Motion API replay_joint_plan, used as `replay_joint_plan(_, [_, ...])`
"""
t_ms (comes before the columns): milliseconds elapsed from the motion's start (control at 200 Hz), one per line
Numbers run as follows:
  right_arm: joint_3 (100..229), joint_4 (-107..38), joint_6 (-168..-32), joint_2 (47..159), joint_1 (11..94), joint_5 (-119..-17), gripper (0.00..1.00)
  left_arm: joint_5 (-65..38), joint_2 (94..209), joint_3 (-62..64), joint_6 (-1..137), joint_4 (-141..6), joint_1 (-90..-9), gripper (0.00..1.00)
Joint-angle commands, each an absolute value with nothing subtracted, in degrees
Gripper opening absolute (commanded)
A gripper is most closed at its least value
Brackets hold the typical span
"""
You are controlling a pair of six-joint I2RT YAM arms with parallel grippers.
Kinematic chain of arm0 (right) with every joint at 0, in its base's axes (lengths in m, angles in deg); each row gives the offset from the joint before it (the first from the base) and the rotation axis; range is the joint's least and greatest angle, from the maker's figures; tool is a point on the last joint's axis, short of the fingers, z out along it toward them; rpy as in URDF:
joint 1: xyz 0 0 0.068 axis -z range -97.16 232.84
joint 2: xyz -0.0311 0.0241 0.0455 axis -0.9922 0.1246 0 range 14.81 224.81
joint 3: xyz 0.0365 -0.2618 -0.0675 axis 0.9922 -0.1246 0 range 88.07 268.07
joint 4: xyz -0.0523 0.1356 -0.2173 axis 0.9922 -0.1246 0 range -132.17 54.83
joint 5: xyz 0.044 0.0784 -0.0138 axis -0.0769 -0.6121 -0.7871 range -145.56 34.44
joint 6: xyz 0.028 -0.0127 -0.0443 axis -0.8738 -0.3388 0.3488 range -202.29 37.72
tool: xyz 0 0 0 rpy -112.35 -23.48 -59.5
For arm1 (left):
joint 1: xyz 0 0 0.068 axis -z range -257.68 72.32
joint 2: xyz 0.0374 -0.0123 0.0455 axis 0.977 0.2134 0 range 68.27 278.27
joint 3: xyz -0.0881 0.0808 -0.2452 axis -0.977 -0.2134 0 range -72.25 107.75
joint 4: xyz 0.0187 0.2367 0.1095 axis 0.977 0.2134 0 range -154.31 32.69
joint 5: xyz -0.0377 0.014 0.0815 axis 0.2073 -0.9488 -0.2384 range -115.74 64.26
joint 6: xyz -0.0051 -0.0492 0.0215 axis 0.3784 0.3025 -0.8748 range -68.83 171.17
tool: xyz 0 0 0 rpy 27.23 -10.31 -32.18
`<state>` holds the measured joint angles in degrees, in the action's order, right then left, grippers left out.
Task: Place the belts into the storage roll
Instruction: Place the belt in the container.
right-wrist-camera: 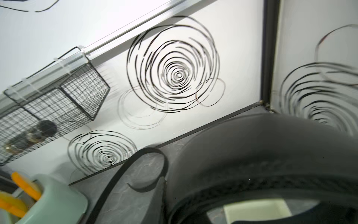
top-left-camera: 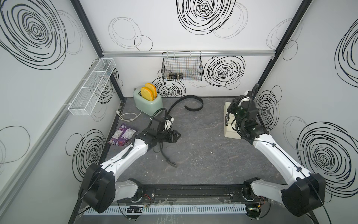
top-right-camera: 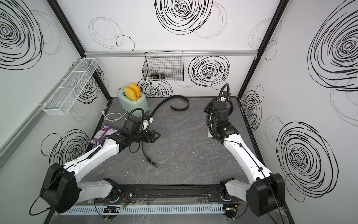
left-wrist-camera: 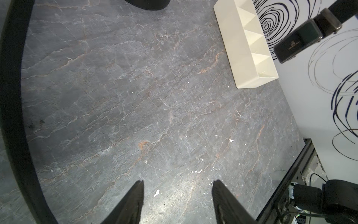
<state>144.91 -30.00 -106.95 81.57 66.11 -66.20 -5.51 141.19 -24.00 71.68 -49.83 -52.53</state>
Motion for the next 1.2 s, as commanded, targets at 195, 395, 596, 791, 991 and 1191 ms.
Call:
replay_joint_plan(195, [140.2,-28.3,-95.4,76.1,77.0,-64.5,0.00,-2.7,141.8,-24.2,70.2,-52.0,-52.6,0.61])
replay_joint_plan(395, [137.2,-25.6,-94.0,76.4,81.0,-67.3,0.00,-1.9,143.2,-24.4,69.9,-52.9,-52.2,0.61])
replay_joint_plan(596, [135.9,-24.2,-95.1,77.8,81.0,-68.6,0.00,-1.8,144.4,-24.3,69.3,-53.0,-52.2,0.61])
replay_joint_plan(791, [134.3,-23.0,-95.4,78.9,81.0,-69.2,0.00,-1.2,145.5,-24.3,69.0,-53.1,-52.4,0.61])
replay_joint_plan(991, [132.0,-20.9,-95.3,80.3,81.0,-69.7,0.00,-1.0,146.0,-24.4,68.4,-53.0,-53.0,0.61])
replay_joint_plan(1191, [132.9,-19.6,-95.0,81.8,81.0,-70.4,0.00,-0.9,146.7,-24.4,68.5,-53.1,-53.2,0.61])
